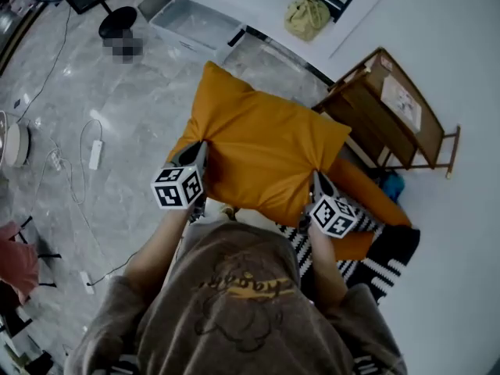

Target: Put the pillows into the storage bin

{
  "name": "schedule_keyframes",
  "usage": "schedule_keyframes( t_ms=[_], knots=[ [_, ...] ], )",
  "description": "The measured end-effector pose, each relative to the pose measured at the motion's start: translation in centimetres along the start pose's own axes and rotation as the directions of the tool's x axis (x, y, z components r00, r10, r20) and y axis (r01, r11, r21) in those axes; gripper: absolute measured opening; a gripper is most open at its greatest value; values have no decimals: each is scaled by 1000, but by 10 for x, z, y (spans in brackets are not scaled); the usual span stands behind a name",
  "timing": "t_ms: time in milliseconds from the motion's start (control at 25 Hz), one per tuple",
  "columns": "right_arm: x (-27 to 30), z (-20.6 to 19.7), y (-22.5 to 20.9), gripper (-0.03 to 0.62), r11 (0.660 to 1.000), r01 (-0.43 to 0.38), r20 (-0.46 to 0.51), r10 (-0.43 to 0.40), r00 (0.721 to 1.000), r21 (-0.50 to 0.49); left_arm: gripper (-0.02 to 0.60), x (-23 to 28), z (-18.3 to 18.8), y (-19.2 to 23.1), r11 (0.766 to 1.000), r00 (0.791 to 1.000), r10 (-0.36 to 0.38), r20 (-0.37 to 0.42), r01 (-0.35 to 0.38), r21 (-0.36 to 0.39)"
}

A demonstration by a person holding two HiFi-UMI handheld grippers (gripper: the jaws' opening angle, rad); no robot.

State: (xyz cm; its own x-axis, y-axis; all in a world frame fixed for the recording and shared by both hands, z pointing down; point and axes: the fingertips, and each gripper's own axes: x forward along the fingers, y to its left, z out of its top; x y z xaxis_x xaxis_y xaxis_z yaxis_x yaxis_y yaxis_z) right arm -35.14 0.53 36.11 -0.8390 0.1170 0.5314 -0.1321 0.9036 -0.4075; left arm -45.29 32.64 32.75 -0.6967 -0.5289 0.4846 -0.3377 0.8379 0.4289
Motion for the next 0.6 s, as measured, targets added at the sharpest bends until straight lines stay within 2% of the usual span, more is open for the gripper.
schedule_keyframes(
  t_ms=[120,280,400,600],
  knots=[
    [42,12,4,6,996,-77,-67,74,995,-54,6,5,0,18,995,996,83,27,-81,-57],
    [97,28,-3,6,977,-169,-148,149,978,-133,6,24,-15,33,976,982,175,70,-164,-144],
    [142,16,-7,6,962,-215,-193,182,964,-168,6,41,-35,56,957,970,232,77,-213,-197],
    [207,-21,-14,8,944,-248,-287,181,941,-218,6,70,-85,102,916,954,297,44,-272,-295]
  ],
)
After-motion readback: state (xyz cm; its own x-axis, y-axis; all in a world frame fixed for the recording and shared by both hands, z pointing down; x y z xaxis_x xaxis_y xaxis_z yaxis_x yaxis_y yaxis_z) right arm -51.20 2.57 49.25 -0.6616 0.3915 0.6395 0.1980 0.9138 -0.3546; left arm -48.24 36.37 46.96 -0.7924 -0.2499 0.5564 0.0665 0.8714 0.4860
